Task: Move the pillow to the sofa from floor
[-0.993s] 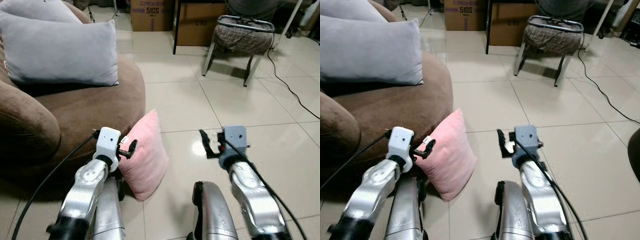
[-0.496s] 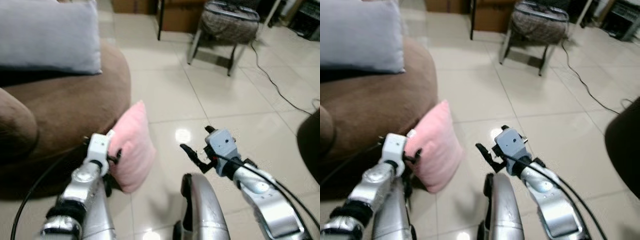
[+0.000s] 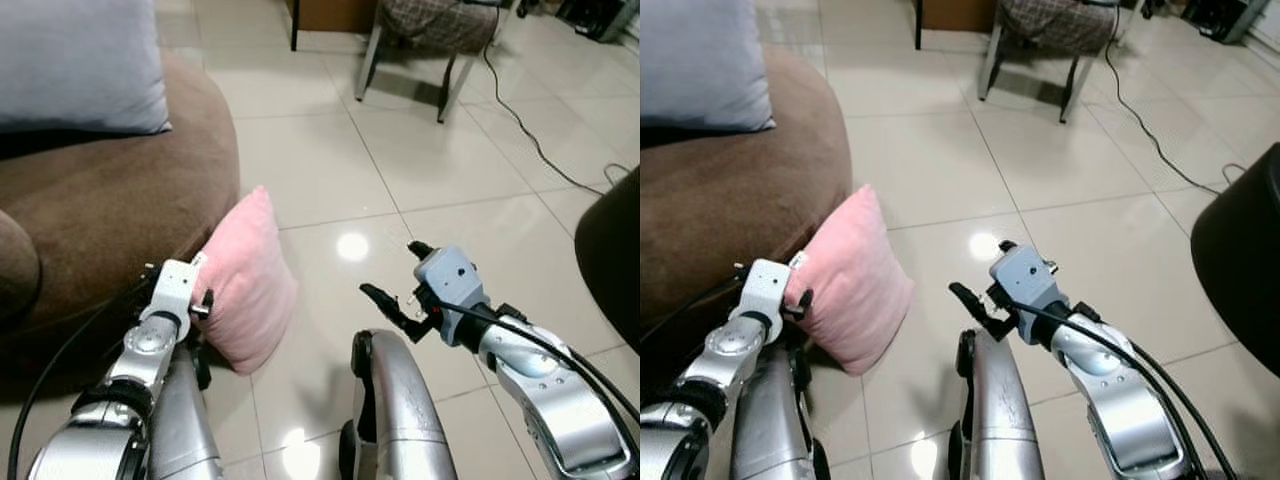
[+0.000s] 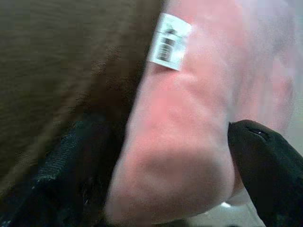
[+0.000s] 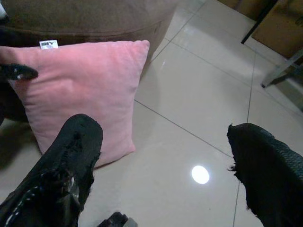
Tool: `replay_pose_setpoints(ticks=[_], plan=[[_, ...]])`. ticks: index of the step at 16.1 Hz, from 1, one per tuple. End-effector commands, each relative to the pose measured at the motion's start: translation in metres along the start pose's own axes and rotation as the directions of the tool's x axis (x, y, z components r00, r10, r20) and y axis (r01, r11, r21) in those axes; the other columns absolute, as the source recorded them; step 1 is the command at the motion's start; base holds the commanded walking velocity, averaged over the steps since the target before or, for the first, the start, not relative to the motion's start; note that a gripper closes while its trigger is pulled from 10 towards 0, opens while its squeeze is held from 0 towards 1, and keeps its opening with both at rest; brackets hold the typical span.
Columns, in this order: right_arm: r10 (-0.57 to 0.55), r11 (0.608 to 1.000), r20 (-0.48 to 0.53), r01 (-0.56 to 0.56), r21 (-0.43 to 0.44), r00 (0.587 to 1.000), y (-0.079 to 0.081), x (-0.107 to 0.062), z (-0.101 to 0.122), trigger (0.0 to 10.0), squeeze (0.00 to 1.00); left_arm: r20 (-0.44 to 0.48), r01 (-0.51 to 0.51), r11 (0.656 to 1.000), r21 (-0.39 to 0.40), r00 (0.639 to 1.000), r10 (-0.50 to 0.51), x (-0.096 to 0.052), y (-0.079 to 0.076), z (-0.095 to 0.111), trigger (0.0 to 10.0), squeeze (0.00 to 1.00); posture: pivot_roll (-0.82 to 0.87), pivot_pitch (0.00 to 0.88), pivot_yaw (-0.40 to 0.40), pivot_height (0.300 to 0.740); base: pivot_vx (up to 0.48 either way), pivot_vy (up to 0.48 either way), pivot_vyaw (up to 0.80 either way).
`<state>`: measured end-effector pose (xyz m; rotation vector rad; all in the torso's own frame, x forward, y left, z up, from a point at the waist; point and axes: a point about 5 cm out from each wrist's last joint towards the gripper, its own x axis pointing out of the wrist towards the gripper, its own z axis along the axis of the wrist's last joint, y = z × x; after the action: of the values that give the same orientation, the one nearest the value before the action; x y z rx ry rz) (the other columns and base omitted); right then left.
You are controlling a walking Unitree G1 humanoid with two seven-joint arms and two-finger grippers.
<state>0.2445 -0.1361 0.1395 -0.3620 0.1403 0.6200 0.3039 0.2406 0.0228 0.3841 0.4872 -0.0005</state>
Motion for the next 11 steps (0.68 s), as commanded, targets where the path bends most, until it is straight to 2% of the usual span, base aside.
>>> replay_pose_setpoints(ticks=[1,4,7,8,9,11], plan=[[-0.007,1.000,0.003,0.007,-0.003,1.000,-0.004,-0.002,0.005,10.0,0.00,-0.058,0.044,0.999,0.014,0.997,-0.043,0.000,-0.011,-0.007,10.0,0.00,-0.27,0.183,-0.140,0.475,0.000,0.000,0.00],[0.002,1.000,0.002,-0.002,-0.005,1.000,-0.003,-0.002,0.007,10.0,0.00,-0.078,0.081,0.996,-0.041,0.993,-0.084,0.002,-0.021,-0.007,10.0,0.00,-0.28,0.177,-0.143,0.475,0.000,0.000,0.00],[-0.003,1.000,-0.005,0.003,-0.009,1.000,-0.004,-0.004,0.007,10.0,0.00,-0.076,0.141,0.990,-0.023,0.987,-0.143,0.003,-0.031,-0.002,9.9,0.00,-0.28,0.168,-0.139,0.475,0.000,0.000,0.00],[-0.004,1.000,-0.004,0.004,-0.008,1.000,-0.004,-0.004,0.008,10.0,0.00,-0.076,0.141,0.990,-0.013,0.987,-0.141,0.003,-0.031,-0.002,4.0,0.00,-0.28,0.160,-0.137,0.475,0.000,0.000,0.00],[-0.005,1.000,-0.003,0.005,-0.008,1.000,-0.003,-0.003,0.008,10.0,0.00,-0.075,0.138,0.990,-0.024,0.987,-0.139,0.003,-0.031,-0.002,0.0,0.00,-0.28,0.157,-0.135,0.475,0.000,0.000,0.00],[-0.004,1.000,0.000,0.004,-0.006,1.000,-0.001,-0.002,0.009,10.0,0.00,-0.078,0.143,0.990,-0.012,0.987,-0.143,0.003,-0.032,-0.002,0.0,0.00,-0.28,0.151,-0.134,0.475,0.000,0.000,0.00]])
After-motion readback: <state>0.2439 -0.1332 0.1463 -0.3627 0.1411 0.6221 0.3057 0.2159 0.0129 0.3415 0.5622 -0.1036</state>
